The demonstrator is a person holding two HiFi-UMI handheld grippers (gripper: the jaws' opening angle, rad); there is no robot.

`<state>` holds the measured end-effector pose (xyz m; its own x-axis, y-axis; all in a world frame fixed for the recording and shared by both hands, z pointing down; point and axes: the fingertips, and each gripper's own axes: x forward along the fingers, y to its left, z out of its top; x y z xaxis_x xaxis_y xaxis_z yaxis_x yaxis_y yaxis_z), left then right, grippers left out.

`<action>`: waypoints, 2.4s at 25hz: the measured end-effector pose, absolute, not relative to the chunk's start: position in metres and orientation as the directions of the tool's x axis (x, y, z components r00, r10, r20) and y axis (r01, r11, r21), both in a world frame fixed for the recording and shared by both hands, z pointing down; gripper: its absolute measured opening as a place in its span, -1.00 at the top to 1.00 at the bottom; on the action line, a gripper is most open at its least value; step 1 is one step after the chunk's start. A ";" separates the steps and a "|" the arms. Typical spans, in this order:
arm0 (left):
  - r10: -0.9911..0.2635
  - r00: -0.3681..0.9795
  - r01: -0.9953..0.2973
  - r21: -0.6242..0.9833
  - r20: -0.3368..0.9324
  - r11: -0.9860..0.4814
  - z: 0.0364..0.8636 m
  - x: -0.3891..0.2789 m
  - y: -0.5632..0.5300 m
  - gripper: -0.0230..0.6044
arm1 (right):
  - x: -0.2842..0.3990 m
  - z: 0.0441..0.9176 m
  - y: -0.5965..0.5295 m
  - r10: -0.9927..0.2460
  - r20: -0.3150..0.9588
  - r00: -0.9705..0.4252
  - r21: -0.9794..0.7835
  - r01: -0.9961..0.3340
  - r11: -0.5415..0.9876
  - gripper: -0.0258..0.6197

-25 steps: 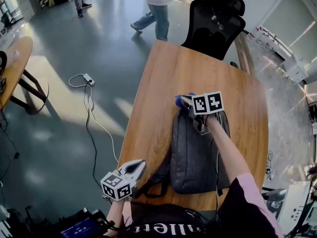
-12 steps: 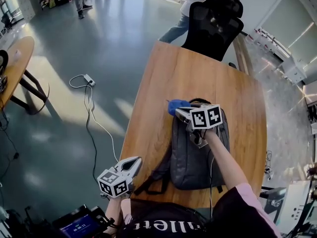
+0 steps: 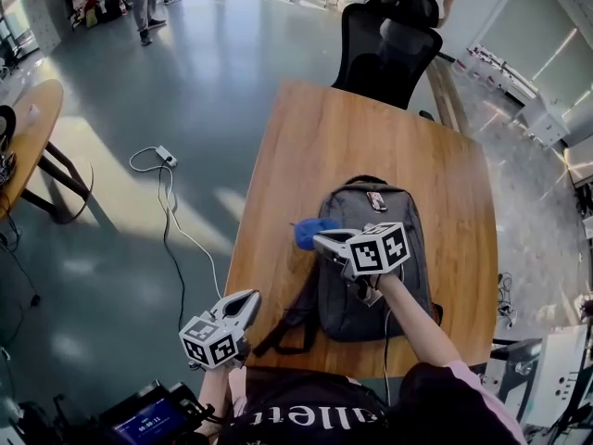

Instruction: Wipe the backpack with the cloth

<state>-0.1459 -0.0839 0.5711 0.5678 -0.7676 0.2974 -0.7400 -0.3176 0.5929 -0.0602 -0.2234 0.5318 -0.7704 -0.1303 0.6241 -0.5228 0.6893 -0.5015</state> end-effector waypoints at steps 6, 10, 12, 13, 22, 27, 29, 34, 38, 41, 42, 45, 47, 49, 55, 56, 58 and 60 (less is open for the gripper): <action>-0.798 0.518 -0.768 0.579 0.308 -0.275 0.567 -0.162 -0.066 0.93 | -0.058 0.524 -0.161 -0.103 0.608 -0.787 -0.511 -0.487 0.709 0.83; -0.805 0.500 -0.778 0.573 0.319 -0.256 0.565 -0.161 -0.054 0.93 | -0.050 0.520 -0.124 -0.091 0.601 -0.794 -0.522 -0.476 0.708 0.83; -0.808 0.496 -0.782 0.569 0.318 -0.256 0.564 -0.157 -0.049 0.93 | -0.042 0.517 -0.105 -0.101 0.583 -0.806 -0.542 -0.479 0.691 0.83; -0.808 0.496 -0.783 0.565 0.317 -0.259 0.563 -0.153 -0.046 0.93 | -0.037 0.515 -0.095 -0.107 0.573 -0.813 -0.553 -0.480 0.681 0.83; -0.785 0.530 -0.780 0.548 0.321 -0.302 0.562 -0.124 -0.029 0.93 | -0.011 0.511 -0.019 -0.156 0.498 -0.853 -0.640 -0.483 0.597 0.83; -0.761 0.561 -0.771 0.541 0.326 -0.337 0.557 -0.113 -0.030 0.93 | 0.000 0.501 -0.014 -0.236 0.453 -0.860 -0.677 -0.504 0.536 0.83; -0.752 0.573 -0.767 0.536 0.325 -0.353 0.555 -0.107 -0.031 0.93 | 0.011 0.498 -0.018 -0.285 0.441 -0.851 -0.681 -0.524 0.511 0.83; -0.732 0.599 -0.758 0.527 0.327 -0.385 0.550 -0.097 -0.034 0.93 | 0.049 0.488 -0.036 -0.408 0.421 -0.810 -0.677 -0.580 0.454 0.83; -0.715 0.616 -0.750 0.523 0.331 -0.404 0.547 -0.088 -0.034 0.93 | 0.084 0.481 -0.046 -0.486 0.418 -0.767 -0.664 -0.623 0.414 0.83; -0.707 0.625 -0.746 0.522 0.332 -0.414 0.545 -0.084 -0.035 0.93 | 0.111 0.479 -0.051 -0.538 0.423 -0.729 -0.653 -0.657 0.376 0.83; -0.705 0.626 -0.745 0.521 0.332 -0.417 0.544 -0.082 -0.034 0.93 | 0.120 0.479 -0.051 -0.555 0.426 -0.715 -0.649 -0.669 0.362 0.83; -0.702 0.629 -0.745 0.517 0.334 -0.421 0.542 -0.080 -0.034 0.93 | 0.151 0.478 -0.053 -0.603 0.436 -0.668 -0.637 -0.703 0.318 0.83; -0.701 0.628 -0.746 0.515 0.337 -0.421 0.541 -0.079 -0.034 0.93 | 0.173 0.478 -0.054 -0.639 0.442 -0.630 -0.626 -0.726 0.284 0.83; -0.699 0.628 -0.748 0.514 0.341 -0.420 0.542 -0.077 -0.032 0.93 | 0.200 0.477 -0.055 -0.678 0.446 -0.584 -0.613 -0.751 0.244 0.83; -0.685 0.640 -0.742 0.511 0.350 -0.433 0.540 -0.071 -0.034 0.93 | 0.279 0.474 -0.061 -0.778 0.463 -0.424 -0.561 -0.820 0.113 0.83; -0.681 0.642 -0.741 0.510 0.351 -0.436 0.540 -0.069 -0.034 0.93 | 0.291 0.474 -0.061 -0.789 0.468 -0.398 -0.552 -0.829 0.090 0.83; -0.675 0.648 -0.738 0.509 0.353 -0.443 0.539 -0.065 -0.034 0.93 | 0.316 0.476 -0.058 -0.808 0.478 -0.344 -0.536 -0.843 0.042 0.83; -0.669 0.652 -0.736 0.509 0.355 -0.447 0.539 -0.063 -0.034 0.93 | 0.337 0.476 -0.055 -0.822 0.484 -0.299 -0.525 -0.851 0.000 0.83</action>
